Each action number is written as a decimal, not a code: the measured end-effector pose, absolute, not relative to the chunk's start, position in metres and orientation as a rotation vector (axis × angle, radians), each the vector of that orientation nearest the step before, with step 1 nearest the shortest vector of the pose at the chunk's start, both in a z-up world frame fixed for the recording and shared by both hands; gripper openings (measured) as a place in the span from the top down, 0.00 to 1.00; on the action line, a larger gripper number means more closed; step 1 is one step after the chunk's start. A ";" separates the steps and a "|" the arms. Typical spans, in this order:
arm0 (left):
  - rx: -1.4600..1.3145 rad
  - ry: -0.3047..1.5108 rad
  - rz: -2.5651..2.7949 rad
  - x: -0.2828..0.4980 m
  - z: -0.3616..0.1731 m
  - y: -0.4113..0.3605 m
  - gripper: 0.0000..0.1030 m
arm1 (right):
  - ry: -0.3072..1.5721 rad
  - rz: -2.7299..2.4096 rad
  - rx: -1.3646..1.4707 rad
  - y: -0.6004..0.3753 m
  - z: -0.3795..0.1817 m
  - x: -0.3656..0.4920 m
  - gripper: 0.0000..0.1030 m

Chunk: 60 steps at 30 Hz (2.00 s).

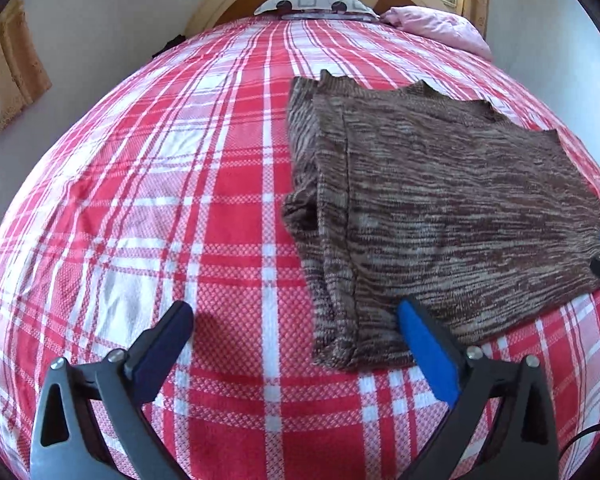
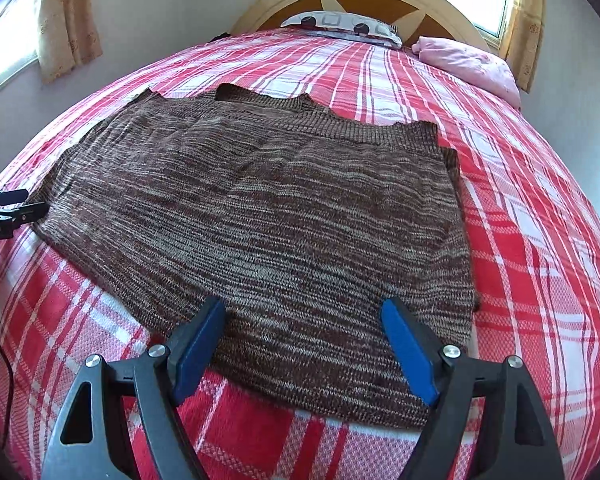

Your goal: Fold small clothes

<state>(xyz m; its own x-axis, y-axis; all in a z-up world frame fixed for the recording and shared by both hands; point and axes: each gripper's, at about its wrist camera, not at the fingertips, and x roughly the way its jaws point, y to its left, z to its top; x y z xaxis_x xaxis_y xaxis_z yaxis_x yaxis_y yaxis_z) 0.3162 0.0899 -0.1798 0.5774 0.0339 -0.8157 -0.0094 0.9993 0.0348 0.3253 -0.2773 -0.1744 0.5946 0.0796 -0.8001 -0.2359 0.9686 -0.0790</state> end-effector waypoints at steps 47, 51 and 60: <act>-0.047 0.871 -0.007 0.259 -0.164 0.136 0.00 | 0.837 0.359 -0.279 -0.146 -0.154 0.300 0.21; -0.040 0.875 0.046 0.260 -0.162 0.156 0.00 | 0.734 0.429 -0.422 -0.099 -0.149 0.283 0.21; -0.184 0.880 0.072 0.258 -0.159 0.205 0.00 | 0.686 0.511 -0.565 -0.031 -0.160 0.272 0.21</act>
<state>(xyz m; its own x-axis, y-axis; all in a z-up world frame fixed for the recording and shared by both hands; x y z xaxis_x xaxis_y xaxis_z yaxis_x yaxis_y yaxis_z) 0.2577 0.2054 -0.1595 0.6361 -0.0133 -0.7715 -0.1381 0.9818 -0.1308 0.2716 -0.0314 -0.1595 0.6647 0.2485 -0.7046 -0.6038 0.7341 -0.3107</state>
